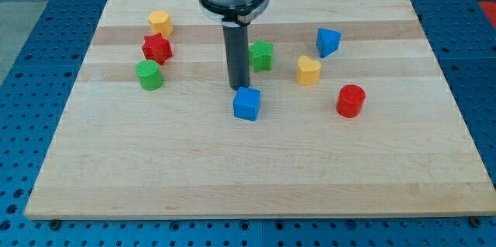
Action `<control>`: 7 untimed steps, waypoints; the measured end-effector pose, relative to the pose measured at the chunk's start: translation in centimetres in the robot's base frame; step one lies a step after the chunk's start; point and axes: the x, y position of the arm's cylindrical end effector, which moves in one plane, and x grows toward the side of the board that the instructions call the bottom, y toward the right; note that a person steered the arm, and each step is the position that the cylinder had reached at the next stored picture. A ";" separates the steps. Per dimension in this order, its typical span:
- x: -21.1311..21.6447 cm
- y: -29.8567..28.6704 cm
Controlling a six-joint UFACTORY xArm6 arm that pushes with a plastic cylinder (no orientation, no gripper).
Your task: Push the heart into the triangle
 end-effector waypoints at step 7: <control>0.0 9.0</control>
